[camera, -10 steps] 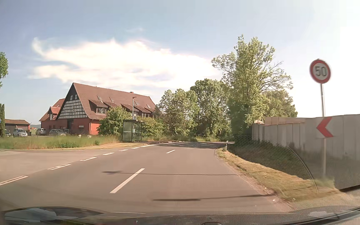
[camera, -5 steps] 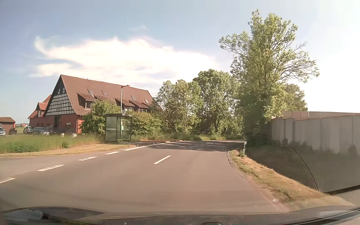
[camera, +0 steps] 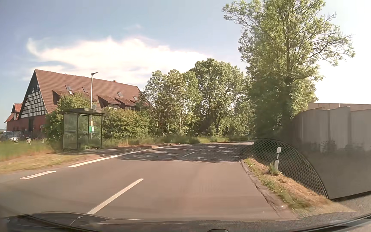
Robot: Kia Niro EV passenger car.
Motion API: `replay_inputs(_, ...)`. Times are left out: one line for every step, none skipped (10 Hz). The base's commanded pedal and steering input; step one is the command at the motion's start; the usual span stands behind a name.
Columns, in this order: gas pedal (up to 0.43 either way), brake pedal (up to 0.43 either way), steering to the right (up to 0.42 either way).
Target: Follow the waypoints while adhering to traffic rules and regulations
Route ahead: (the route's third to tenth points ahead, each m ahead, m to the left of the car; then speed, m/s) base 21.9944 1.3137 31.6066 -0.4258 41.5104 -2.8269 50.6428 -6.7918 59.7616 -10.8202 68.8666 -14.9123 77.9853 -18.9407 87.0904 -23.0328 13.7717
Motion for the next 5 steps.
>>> replay_inputs(0.157, 0.000, 0.035)
replay_inputs(0.157, 0.000, 0.037)
replay_inputs(0.157, 0.000, 0.038)
replay_inputs(0.157, 0.000, 0.039)
replay_inputs(0.157, 0.000, 0.040)
